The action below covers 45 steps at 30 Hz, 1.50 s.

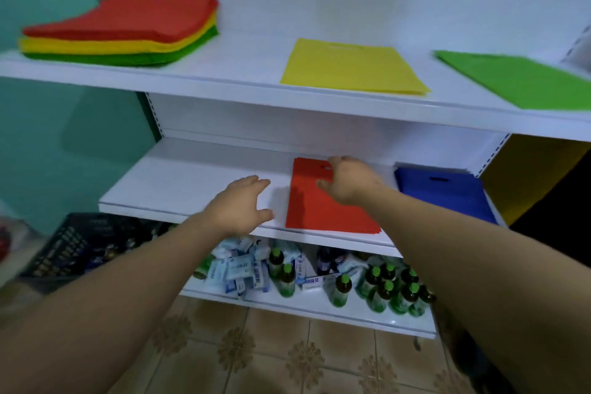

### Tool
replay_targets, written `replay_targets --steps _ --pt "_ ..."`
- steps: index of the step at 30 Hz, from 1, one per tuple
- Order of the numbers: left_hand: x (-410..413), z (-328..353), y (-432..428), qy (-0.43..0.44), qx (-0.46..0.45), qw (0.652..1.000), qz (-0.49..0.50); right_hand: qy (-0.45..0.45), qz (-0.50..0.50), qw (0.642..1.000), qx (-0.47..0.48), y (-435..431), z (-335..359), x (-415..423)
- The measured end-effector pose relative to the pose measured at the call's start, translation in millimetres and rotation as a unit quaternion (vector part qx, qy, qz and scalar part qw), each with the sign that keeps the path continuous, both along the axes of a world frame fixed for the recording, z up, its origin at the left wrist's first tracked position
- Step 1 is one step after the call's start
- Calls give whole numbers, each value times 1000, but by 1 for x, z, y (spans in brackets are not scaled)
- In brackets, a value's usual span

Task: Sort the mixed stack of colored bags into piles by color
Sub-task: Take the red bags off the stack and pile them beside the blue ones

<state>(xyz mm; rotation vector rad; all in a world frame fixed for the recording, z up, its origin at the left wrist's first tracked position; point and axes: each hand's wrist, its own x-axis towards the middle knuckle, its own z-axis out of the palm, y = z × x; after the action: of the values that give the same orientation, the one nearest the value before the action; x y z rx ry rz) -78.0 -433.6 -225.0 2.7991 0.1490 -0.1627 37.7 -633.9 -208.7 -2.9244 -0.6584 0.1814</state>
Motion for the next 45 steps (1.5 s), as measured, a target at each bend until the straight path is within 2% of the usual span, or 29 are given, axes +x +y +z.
replay_targets --steps 8,16,28,39,45 --pt "-80 86 49 -63 26 998 14 -95 60 993 20 77 98 -78" --pt "-101 146 111 -154 24 986 58 -136 94 985 58 148 160 -85" --pt "-17 182 225 -168 137 970 110 -144 143 974 104 269 191 26" --pt "54 193 321 -166 122 966 159 -116 121 980 107 354 186 127" --pt "86 191 363 -181 89 967 156 -104 57 986 113 377 176 158"
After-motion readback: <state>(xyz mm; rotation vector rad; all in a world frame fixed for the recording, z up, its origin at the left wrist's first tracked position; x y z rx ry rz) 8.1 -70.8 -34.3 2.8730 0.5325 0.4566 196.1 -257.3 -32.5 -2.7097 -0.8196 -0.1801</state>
